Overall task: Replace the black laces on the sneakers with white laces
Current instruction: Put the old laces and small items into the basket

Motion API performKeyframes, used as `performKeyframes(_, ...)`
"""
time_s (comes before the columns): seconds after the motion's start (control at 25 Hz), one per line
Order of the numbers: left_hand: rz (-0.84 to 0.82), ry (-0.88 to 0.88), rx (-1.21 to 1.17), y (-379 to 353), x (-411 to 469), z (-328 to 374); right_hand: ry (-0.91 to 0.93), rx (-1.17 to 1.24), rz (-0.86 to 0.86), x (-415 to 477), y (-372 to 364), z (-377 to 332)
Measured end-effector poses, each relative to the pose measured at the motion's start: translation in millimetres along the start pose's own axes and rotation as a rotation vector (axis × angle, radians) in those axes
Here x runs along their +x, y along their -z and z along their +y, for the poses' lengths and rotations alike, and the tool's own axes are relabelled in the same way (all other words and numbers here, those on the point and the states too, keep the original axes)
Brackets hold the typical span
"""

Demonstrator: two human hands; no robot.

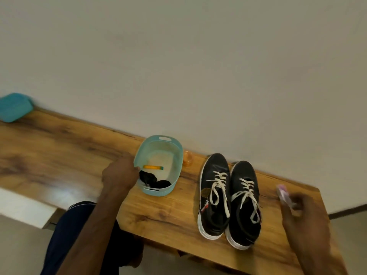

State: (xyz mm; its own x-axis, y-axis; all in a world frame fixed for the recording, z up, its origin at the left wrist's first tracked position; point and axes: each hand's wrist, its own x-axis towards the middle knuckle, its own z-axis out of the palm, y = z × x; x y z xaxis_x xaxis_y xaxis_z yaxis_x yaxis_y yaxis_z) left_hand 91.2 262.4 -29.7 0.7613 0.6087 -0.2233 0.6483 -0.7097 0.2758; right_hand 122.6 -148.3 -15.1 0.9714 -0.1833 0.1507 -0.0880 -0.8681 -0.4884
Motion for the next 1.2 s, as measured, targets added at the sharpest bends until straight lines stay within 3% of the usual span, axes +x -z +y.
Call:
performKeyframes(0.08, -0.051, 0.0, 0.012, -2.2, 0.3, -0.7, 0.274, 0.146, -0.078, 5.7, -21.8, -69.7)
performKeyframes(0.2, -0.103, -0.013, 0.003, -9.1, 3.6, -3.6, 0.569, 0.176, -0.296, 22.7, -94.4, -167.3)
performKeyframes(0.36, -0.107, -0.001, 0.003, -12.0, 7.9, -6.2, 0.791, -0.131, -0.531, 39.2, -199.8, -249.5)
performKeyframes(0.56, -0.121, -0.032, 0.09, -13.2, 8.1, -1.9, 0.744, -0.376, -0.704, 43.6, -242.8, -271.4)
performKeyframes(1.2, -0.167, -0.047, 0.119, -5.9, 4.0, 5.9, 0.821, -0.34, -0.696, 33.0, -273.3, -250.6)
